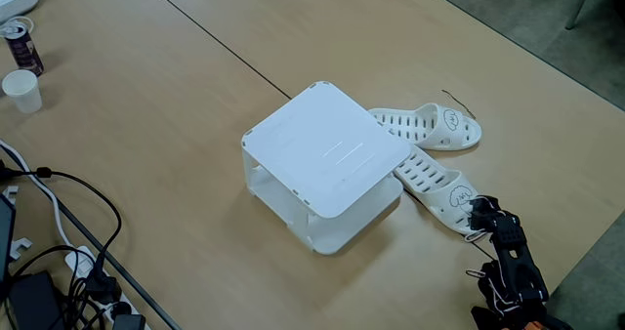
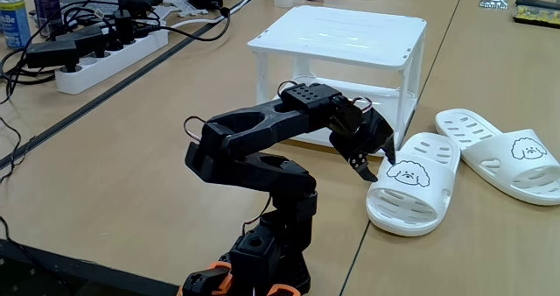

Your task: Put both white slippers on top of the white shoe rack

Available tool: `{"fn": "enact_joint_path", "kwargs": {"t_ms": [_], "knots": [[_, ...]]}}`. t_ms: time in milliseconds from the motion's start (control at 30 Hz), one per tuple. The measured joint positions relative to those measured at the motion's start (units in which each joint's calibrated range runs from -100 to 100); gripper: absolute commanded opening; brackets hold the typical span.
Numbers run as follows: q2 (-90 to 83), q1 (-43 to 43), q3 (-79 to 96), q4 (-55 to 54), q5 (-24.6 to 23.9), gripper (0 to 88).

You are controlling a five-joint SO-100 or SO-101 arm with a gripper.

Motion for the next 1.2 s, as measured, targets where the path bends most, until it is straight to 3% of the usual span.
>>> {"fn": "enact_joint_path", "kwargs": {"t_ms": [600,867,1000,1200], "knots": [[0.0,0.45,17.79,-23.26,0.0,13.3],[0.0,0.45,25.88,-39.66,0.0,13.5],[0.08,0.45,27.22,-44.72,0.0,18.9],[6.35,0.67,27.13,-52.45,0.0,19.7]]}}
